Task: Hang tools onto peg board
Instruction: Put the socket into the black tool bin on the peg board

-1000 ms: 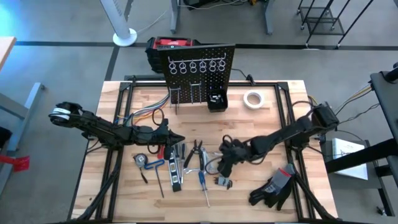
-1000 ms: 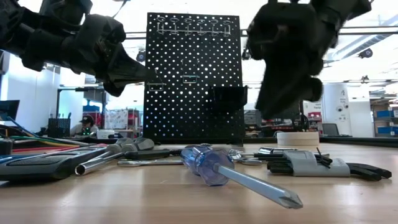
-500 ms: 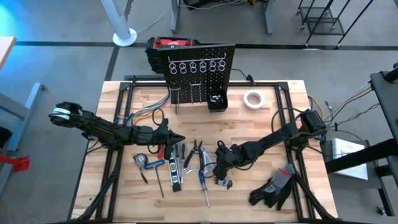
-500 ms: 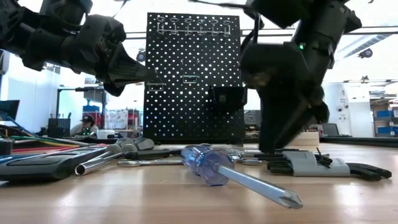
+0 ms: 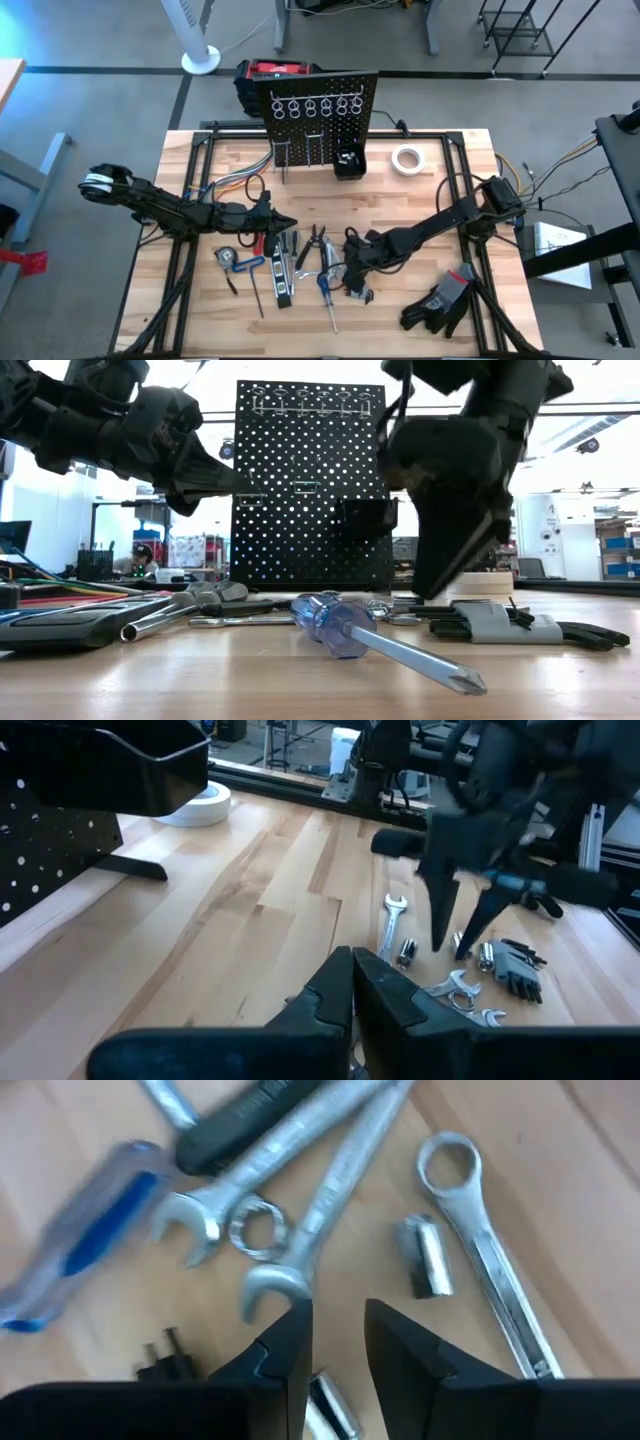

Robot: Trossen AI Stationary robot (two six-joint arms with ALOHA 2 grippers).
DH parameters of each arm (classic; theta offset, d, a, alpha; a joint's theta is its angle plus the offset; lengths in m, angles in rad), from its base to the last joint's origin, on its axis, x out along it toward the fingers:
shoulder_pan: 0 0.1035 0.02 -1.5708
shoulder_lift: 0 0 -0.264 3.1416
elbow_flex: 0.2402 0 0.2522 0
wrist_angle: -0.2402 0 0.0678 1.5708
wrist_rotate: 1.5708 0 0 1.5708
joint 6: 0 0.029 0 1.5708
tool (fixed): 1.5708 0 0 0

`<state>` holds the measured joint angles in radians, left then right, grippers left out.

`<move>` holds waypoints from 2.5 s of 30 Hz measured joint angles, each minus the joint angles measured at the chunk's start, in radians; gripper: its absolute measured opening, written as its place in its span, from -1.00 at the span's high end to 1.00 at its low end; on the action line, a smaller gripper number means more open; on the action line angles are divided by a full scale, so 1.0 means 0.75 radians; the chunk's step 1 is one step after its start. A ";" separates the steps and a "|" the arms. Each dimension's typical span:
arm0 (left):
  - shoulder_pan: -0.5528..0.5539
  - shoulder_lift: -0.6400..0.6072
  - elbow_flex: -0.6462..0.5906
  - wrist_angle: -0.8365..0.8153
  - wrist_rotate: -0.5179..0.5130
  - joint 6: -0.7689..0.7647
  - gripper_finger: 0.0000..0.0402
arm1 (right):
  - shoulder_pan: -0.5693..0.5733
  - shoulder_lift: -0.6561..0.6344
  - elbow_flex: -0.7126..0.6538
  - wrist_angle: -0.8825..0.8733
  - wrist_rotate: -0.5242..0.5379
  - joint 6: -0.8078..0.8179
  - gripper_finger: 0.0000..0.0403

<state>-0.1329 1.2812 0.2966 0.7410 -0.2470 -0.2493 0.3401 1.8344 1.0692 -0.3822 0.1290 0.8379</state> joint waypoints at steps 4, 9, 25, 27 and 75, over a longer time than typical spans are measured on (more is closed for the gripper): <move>0.000 0.000 0.000 -0.002 -0.001 0.000 1.00 | 0.011 -0.022 0.056 -0.154 0.076 -0.152 0.51; 0.000 0.000 0.000 -0.008 -0.002 0.005 1.00 | 0.015 -0.031 0.122 -0.265 0.221 -0.339 0.32; 0.000 0.011 -0.003 -0.045 -0.012 0.036 1.00 | -0.032 0.047 0.009 -0.017 0.170 -0.664 0.31; 0.000 0.011 -0.003 -0.045 -0.012 0.036 1.00 | -0.042 0.053 0.007 -0.009 0.169 -0.666 0.36; -0.006 0.011 -0.005 -0.026 -0.077 0.060 1.00 | -0.324 -0.355 0.107 0.088 0.425 -1.029 0.78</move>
<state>-0.1377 1.2893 0.2928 0.7213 -0.3050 -0.2043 0.0972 1.5684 1.1492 -0.3162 0.4475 0.0660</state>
